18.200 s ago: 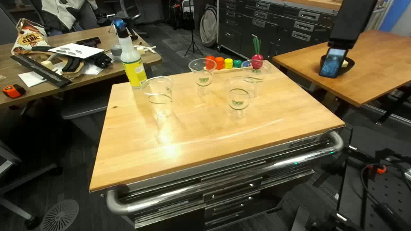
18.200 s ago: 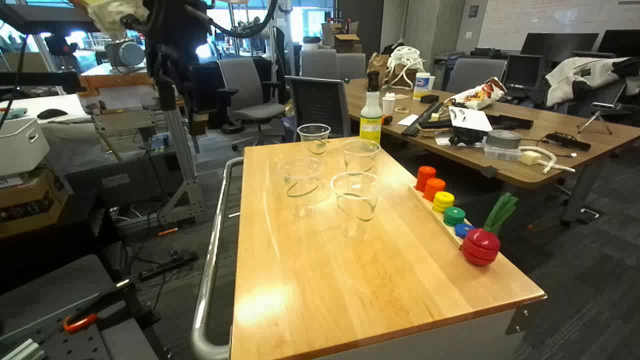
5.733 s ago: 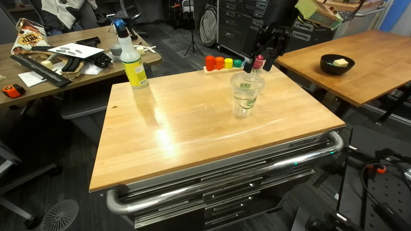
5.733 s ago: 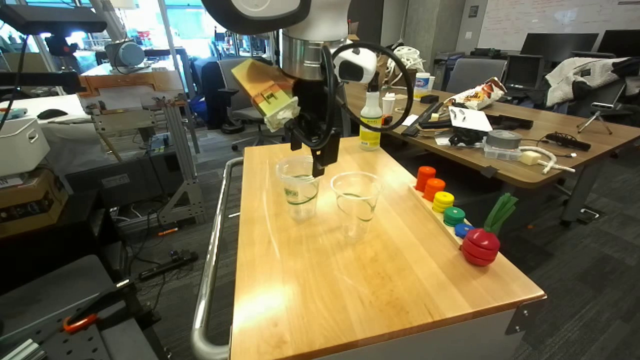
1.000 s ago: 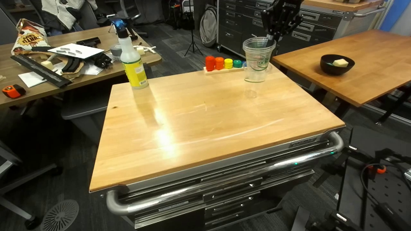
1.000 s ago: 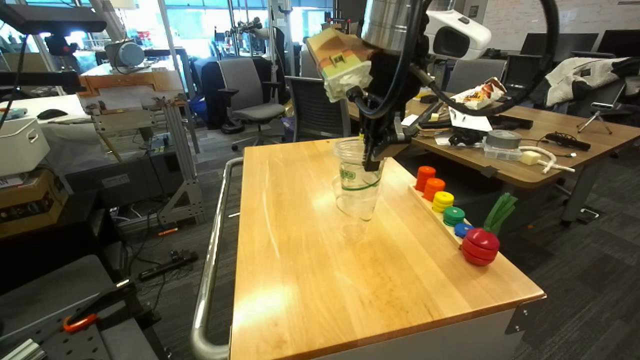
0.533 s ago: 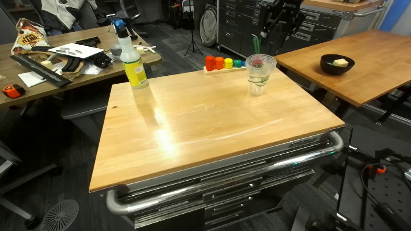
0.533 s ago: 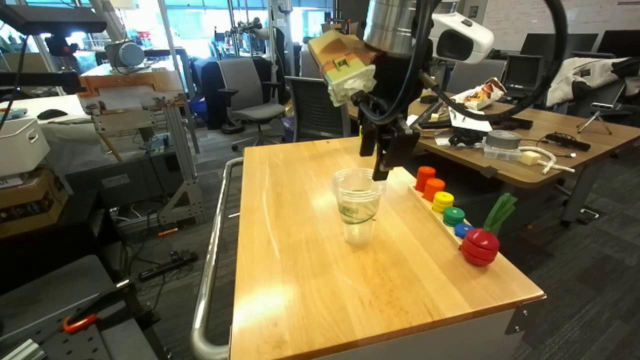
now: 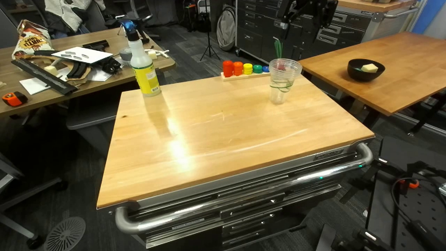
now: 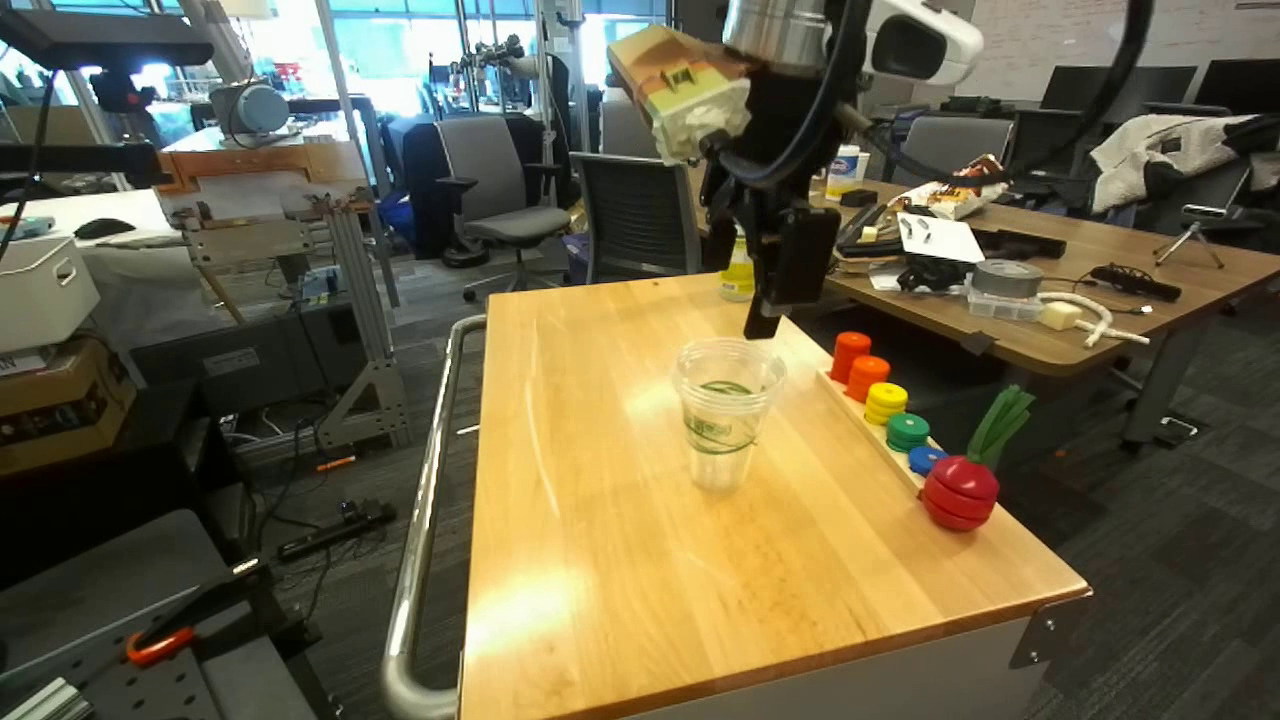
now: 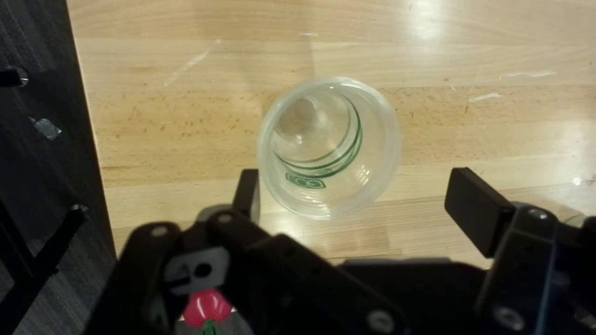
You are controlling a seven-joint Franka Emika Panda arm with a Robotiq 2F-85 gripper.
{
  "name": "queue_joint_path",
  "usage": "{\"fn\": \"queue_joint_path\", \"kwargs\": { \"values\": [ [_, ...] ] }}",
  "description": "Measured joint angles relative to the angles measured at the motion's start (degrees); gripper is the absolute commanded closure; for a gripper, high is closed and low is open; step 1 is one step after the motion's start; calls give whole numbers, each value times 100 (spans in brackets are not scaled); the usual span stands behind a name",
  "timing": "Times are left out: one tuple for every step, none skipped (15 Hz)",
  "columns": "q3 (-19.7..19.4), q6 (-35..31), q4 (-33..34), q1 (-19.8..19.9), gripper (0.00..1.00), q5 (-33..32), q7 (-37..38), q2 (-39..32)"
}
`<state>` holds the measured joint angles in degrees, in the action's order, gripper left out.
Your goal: Stack the plastic cups
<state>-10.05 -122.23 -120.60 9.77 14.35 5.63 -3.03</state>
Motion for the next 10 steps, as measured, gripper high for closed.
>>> {"fn": "queue_joint_path", "kwargs": {
  "values": [
    [24, 154, 90, -26, 0, -68, 30, 66],
    [61, 295, 190, -56, 0, -129, 55, 148],
    [108, 454, 307, -91, 0, -193, 72, 244],
    [156, 592, 420, -131, 0, -235, 80, 350],
    [210, 714, 537, -176, 0, -273, 94, 473],
    [262, 829, 647, -213, 0, -290, 103, 595],
    [307, 949, 752, -246, 0, -291, 106, 716],
    [340, 1144, 866, -272, 0, -291, 115, 831],
    [350, 1223, 916, -281, 0, -290, 123, 907],
    [347, 1223, 892, -280, 0, -290, 123, 924]
  ]
}}
